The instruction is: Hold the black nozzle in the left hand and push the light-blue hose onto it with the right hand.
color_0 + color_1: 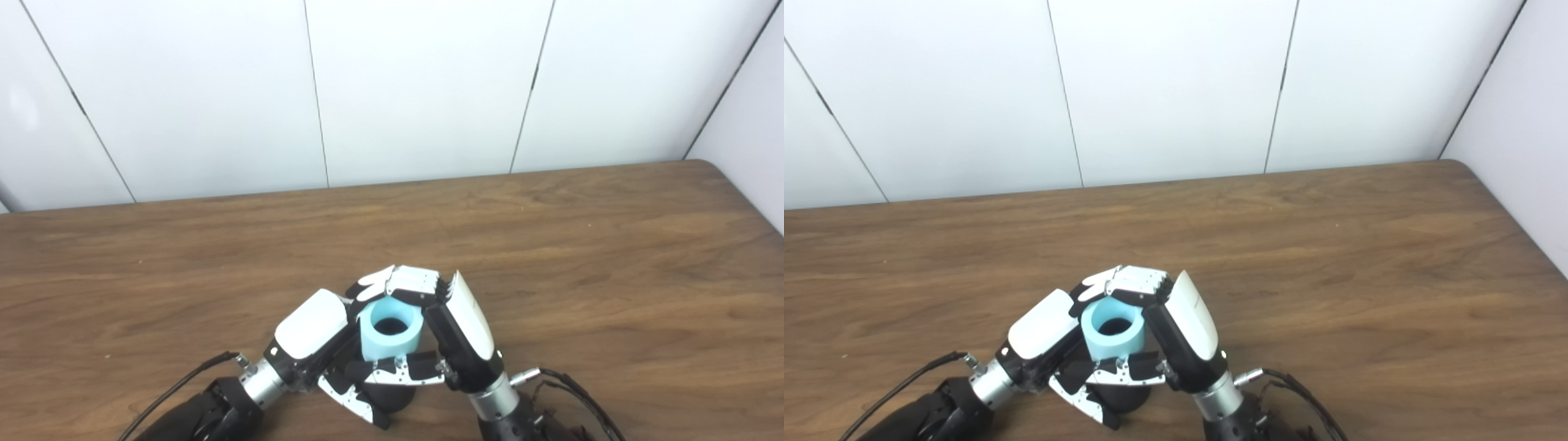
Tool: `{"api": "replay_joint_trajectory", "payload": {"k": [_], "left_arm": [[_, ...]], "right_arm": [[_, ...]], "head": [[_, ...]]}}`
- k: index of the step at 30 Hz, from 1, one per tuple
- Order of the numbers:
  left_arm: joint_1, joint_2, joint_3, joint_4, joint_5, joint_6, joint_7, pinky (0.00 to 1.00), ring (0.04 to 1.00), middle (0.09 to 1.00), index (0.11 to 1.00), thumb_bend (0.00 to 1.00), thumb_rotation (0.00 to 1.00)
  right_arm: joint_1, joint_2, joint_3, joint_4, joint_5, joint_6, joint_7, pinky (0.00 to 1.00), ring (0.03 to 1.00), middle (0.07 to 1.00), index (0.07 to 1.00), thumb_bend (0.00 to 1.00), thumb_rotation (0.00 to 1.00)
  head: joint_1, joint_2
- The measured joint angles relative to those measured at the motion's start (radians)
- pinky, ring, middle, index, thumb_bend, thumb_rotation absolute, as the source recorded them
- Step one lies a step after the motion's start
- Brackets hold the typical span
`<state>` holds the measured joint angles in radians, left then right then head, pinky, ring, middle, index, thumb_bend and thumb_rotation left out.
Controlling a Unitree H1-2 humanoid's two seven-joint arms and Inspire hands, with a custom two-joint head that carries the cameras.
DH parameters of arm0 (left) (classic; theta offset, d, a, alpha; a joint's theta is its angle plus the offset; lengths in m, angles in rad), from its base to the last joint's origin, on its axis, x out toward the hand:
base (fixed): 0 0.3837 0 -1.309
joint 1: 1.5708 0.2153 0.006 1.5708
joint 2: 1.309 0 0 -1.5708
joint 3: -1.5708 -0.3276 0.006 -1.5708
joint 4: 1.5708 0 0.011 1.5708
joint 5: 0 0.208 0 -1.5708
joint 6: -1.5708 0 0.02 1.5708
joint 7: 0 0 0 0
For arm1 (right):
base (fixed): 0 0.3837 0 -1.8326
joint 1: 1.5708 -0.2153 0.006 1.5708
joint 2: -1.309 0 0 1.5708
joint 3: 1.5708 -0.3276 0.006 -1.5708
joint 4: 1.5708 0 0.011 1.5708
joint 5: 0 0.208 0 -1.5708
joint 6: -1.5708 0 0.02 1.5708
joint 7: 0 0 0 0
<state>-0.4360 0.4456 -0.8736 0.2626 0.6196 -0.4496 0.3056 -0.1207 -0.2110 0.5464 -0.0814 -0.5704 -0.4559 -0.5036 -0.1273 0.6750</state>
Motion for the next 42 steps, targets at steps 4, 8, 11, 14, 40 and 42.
{"api": "replay_joint_trajectory", "payload": {"k": [4,8,11,14,40,42], "left_arm": [[-0.001,0.000,-0.001,0.001,-0.007,0.000,0.000,0.42,0.511,0.498,0.471,0.52,0.00],[-0.004,0.000,-0.004,0.003,-0.017,0.000,-0.001,0.41,0.509,0.496,0.474,0.52,0.00],[-0.005,0.000,-0.005,0.004,-0.019,0.000,-0.001,0.32,0.416,0.481,0.491,0.52,0.00],[-0.008,-0.001,-0.011,0.005,-0.019,0.000,0.004,0.26,0.348,0.456,0.513,0.52,0.00],[-0.041,-0.029,-0.037,0.052,-0.023,-0.005,0.005,0.44,0.514,0.499,0.470,0.52,0.00],[-0.045,-0.029,-0.043,0.056,-0.024,-0.005,0.009,0.43,0.511,0.498,0.471,0.52,0.00]], "right_arm": [[0.025,-0.003,-0.029,-0.038,0.103,0.016,0.120,0.90,0.973,0.987,0.986,0.99,0.53],[0.044,-0.005,-0.071,-0.073,0.107,0.031,0.206,0.99,0.999,1.000,1.000,1.00,0.59],[0.058,-0.005,-0.095,-0.099,0.110,0.045,0.262,1.00,1.000,1.000,1.000,1.00,0.56],[0.070,-0.003,-0.117,-0.117,0.114,0.045,0.297,1.00,1.000,1.000,1.000,1.00,0.54],[0.116,-0.132,-0.349,-0.569,-0.131,0.132,0.541,0.97,0.970,0.979,0.944,0.87,0.99],[0.132,-0.148,-0.361,-0.605,-0.148,0.145,0.606,0.97,0.956,0.964,0.935,0.89,0.97]], "head": [[-0.002,-0.002],[-0.003,-0.002],[-0.003,0.000],[-0.005,0.000],[-0.011,-0.003],[-0.012,-0.002]]}}
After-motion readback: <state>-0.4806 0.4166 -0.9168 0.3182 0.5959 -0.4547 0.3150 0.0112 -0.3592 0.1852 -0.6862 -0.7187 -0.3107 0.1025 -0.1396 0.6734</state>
